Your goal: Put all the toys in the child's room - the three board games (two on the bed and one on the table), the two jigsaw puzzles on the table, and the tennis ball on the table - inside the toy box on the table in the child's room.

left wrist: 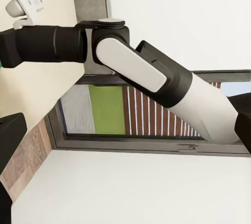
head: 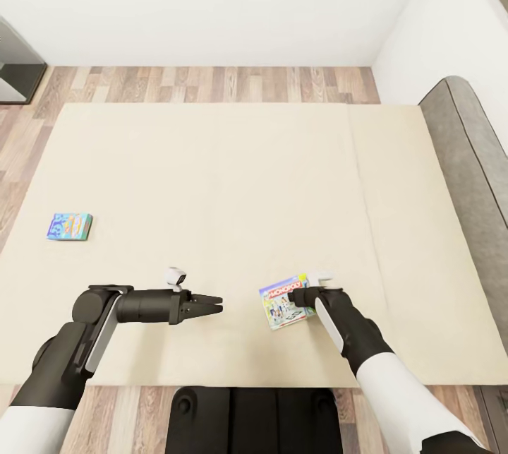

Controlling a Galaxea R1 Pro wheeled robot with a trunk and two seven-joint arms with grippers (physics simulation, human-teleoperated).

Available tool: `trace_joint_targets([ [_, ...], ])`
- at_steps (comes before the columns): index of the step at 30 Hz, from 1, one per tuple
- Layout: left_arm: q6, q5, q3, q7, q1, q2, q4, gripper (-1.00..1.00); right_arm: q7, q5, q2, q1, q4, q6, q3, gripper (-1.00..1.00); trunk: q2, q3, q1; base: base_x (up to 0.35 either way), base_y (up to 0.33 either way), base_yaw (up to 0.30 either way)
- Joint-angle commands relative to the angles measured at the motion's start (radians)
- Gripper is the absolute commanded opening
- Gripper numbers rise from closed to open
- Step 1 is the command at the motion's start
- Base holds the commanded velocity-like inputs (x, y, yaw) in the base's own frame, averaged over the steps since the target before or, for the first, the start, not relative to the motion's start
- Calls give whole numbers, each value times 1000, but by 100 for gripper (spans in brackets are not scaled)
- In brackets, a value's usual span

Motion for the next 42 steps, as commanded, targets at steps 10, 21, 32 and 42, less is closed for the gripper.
trace_joint_targets([
  [10, 11, 3, -1, -1, 0, 1, 0, 100, -12, 6, -2, 0, 81, -40, 4, 100, -1, 4, 2, 0, 0, 0],
  [21, 10, 3, -2, 0, -1, 0, 0, 100, -12, 6, -2, 0, 81, -39, 4, 100, -1, 4, 2, 0, 0, 0],
  [32, 10, 3, -2, 0, -1, 0, 0, 100, -15, 6, 0, 0, 79, -39, 4, 100, -1, 4, 2, 0, 0, 0],
  [42, 9, 3, -2, 0, -1, -1, 0, 100, -15, 6, 0, 0, 79, -38, 4, 100, -1, 12, 2, 0, 0, 0],
])
